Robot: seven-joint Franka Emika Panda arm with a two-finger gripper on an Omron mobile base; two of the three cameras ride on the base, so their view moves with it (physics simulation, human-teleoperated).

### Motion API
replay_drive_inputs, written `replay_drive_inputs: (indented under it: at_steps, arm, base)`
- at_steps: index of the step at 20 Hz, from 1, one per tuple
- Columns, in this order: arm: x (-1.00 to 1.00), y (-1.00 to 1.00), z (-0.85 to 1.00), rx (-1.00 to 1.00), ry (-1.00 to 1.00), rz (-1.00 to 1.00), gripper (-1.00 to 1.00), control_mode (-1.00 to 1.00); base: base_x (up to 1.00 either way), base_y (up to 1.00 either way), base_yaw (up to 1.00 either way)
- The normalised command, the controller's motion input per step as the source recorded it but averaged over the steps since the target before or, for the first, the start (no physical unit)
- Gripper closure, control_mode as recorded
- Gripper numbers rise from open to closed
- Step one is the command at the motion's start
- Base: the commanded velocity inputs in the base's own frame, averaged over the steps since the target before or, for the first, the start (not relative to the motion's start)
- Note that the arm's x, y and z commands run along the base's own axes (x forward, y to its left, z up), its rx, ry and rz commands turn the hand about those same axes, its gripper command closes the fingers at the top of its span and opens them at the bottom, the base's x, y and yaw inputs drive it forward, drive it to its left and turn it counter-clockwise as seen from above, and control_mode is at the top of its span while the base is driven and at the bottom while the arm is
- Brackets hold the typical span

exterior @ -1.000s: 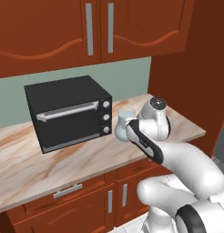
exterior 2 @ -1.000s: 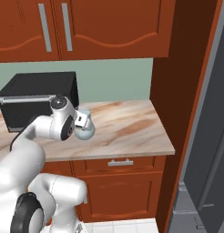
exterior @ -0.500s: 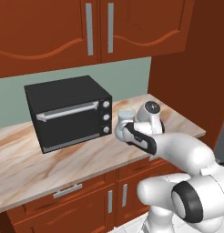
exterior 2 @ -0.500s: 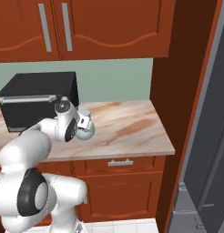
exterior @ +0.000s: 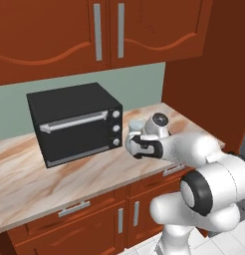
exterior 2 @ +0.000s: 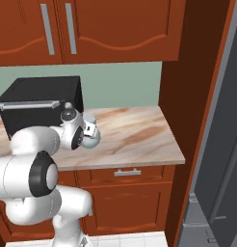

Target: Move the condiment bottle and walnut from the second highest shelf to the top shelf to make space. Then, place the pitcher from the counter on the cleared second highest shelf.

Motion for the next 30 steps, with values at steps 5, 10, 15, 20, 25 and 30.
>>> replay_drive_inputs:
  at_steps: [5, 10, 15, 20, 25, 30]
  arm:
    - [0.3, 0.03, -0.18, 0.0, 0.0, 0.0, -1.0, -1.0]
    - [0.2, 0.01, -0.21, 0.0, 0.0, 0.0, -1.0, -1.0]
    - [0.01, 0.0, -0.35, 0.0, 0.0, 0.0, 1.0, -1.0]
    - [0.0, 0.0, -0.26, 0.0, 0.0, 0.0, 1.0, -1.0]
    - [0.0, 0.0, 0.0, 0.0, 0.0, 0.0, 1.0, -1.0]
    - [-0.04, 0.0, -0.22, 0.0, -0.01, 0.0, 1.0, -1.0]
  base:
    - [0.0, 0.0, 0.0]
    - [0.0, 0.0, 0.0]
    - [0.0, 0.0, 0.0]
    - [0.0, 0.0, 0.0]
    - [0.0, 0.0, 0.0]
    - [0.0, 0.0, 0.0]
